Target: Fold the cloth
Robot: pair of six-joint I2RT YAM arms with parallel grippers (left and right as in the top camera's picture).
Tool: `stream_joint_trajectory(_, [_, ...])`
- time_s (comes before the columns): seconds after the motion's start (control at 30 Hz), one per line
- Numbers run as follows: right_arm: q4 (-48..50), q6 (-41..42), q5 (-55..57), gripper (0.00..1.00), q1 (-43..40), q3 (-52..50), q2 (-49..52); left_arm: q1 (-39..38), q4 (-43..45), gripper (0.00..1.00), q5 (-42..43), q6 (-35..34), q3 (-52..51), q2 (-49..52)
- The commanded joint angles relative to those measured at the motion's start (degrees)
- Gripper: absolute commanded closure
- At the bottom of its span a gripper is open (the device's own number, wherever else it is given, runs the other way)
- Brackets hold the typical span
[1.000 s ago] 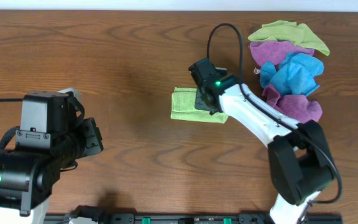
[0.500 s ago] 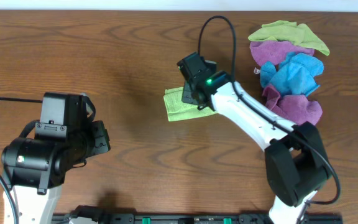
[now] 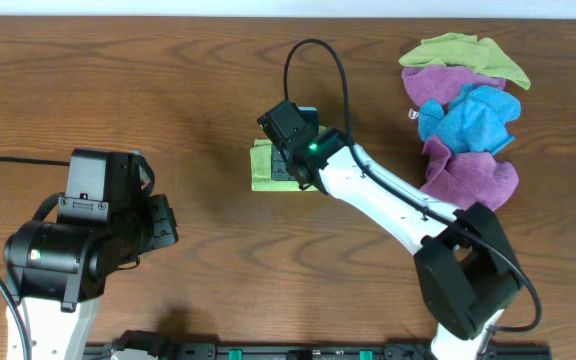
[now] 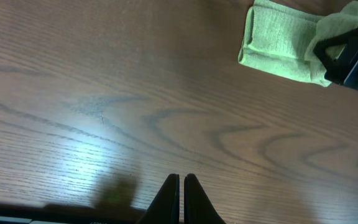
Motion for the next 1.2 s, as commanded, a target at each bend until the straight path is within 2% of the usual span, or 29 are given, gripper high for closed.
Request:
stream_joint_trajectory(0.0, [1.29,-2.36,-0.72,0.99,0.39,0.92,0.98,0.09,-0.04,0.94,0.20,0.13,-0.31,0.00])
stream_joint_trajectory(0.1, [1.92,-2.32,-2.62,0.99,0.72,0.92,1.14,0.09,-0.02,0.94,0.22,0.13,-0.31,0.00])
stream_joint_trajectory(0.13, [2.14,-2.34,-3.23,0.95,0.90,0.92,1.27,0.09,-0.04,0.94,0.20,0.13,-0.31,0.00])
stream_joint_trajectory(0.17, [2.49,-2.34,-3.78,0.88,1.11,0.92,1.51,0.09,-0.04,0.94,0.22,0.13,-0.31,0.00])
stream_joint_trajectory(0.23, [2.84,-2.34,-5.64,0.60,1.53,0.92,2.01,0.09,-0.02,0.94,0.20,0.13,-0.31,0.00])
stream_joint_trajectory(0.33, [4.66,-2.45,-14.36,0.51,2.40,0.92,2.71,0.09,0.20,0.94,0.22,0.13,-0.31,0.00])
stream_joint_trajectory(0.47, [9.16,-9.99,-26.10,0.57,2.62,0.94,2.69,0.09,0.31,0.94,0.22,0.13,-0.31,0.00])
stream_joint_trajectory(0.57, [8.57,-10.27,-26.16,0.56,1.16,0.94,2.08,0.09,0.28,0.94,0.20,0.13,-0.31,0.00])
stream_joint_trajectory(0.67, [7.26,-10.27,-25.57,0.62,-1.46,0.96,0.83,0.09,0.83,0.94,-0.26,0.39,-0.61,0.00])
stream_joint_trajectory(0.87, [0.28,-12.52,-13.68,0.61,-4.17,0.96,-1.07,0.09,4.87,0.90,0.76,0.33,-4.74,0.04])
stream_joint_trajectory(0.97, [-1.20,-16.00,-9.33,0.62,-2.29,0.74,-1.03,0.09,5.95,0.89,2.19,0.33,-5.97,0.04])
stream_joint_trajectory(1.17, [-0.50,-16.31,2.03,0.54,2.80,0.59,-0.09,0.09,6.27,0.89,3.28,0.33,-5.97,-0.02])
